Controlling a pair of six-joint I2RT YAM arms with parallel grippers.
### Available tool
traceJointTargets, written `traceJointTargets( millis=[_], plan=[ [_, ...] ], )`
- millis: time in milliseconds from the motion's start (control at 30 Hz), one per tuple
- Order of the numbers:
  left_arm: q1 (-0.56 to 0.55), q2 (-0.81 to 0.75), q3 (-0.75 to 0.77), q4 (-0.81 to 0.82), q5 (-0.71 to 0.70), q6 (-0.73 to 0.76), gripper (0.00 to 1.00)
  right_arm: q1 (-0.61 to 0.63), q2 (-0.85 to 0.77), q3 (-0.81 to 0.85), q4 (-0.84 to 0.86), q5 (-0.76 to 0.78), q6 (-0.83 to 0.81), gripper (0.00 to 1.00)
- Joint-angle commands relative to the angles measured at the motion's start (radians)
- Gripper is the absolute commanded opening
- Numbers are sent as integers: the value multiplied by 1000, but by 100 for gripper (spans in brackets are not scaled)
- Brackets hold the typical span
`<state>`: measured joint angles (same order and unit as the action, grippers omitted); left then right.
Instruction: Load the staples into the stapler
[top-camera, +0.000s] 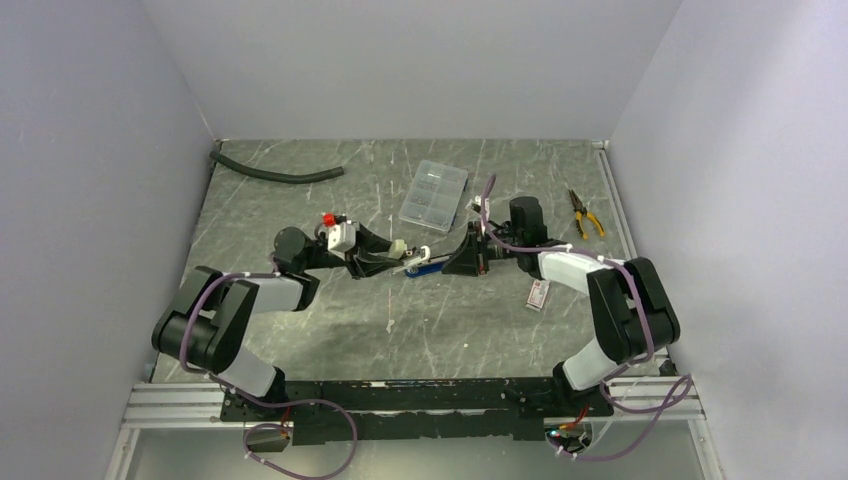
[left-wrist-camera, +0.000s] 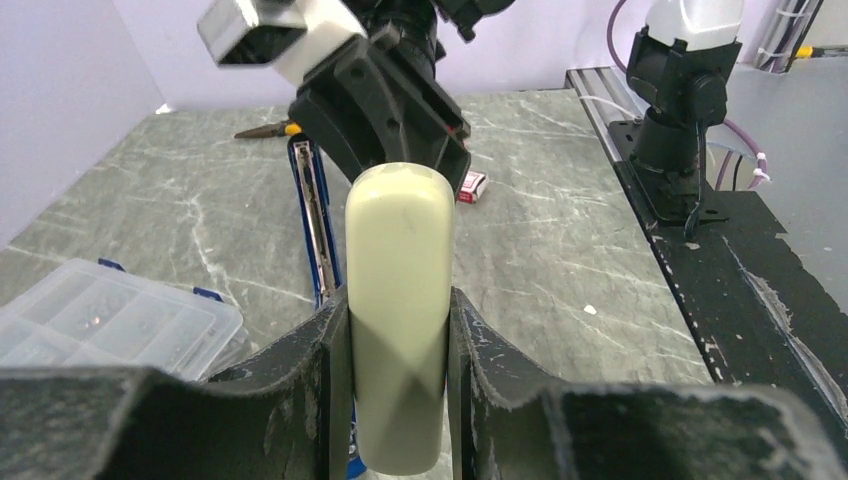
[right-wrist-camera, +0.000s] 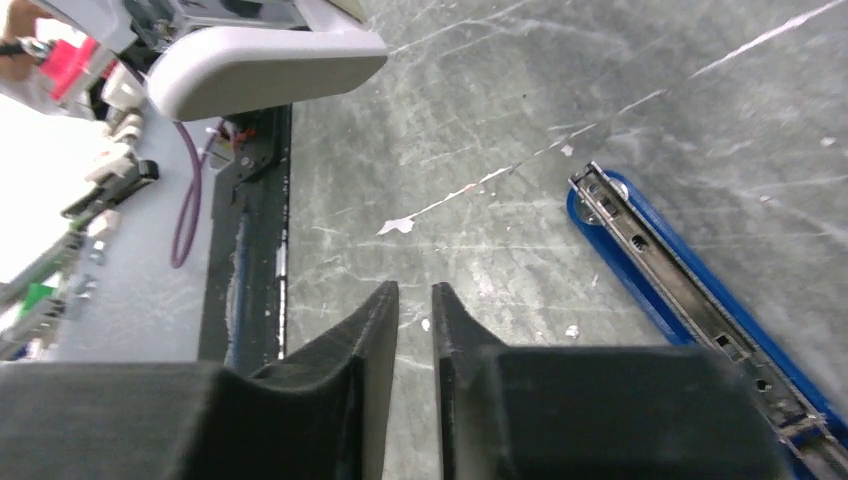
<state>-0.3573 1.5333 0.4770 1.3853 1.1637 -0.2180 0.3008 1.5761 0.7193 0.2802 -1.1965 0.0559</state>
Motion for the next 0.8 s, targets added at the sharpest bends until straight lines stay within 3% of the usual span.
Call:
traceJointTargets(
  millis=[0,67,100,133,433,767],
  plan=[
    [-1,-85,13,-139,-10,117,3,-5,-99,57,-76,25,-102,36],
    [-9,-136,36,-324,-36,237,3,-5,-126,67,-88,39,-84,61],
    [-9,-137,45,-345,-39,243,3,-6,-137,75,-90,45,-74,82],
    [-8,-132,51,-352,-47,241,3,-5,-141,86,-88,45,-60,97],
    [-55,-137,162,-720,-115,478,3,13,-23,237,-81,20,185,100],
    [-105,-142,203,-860,-193,605,3,70,82,253,-19,0,256,96]
  ],
)
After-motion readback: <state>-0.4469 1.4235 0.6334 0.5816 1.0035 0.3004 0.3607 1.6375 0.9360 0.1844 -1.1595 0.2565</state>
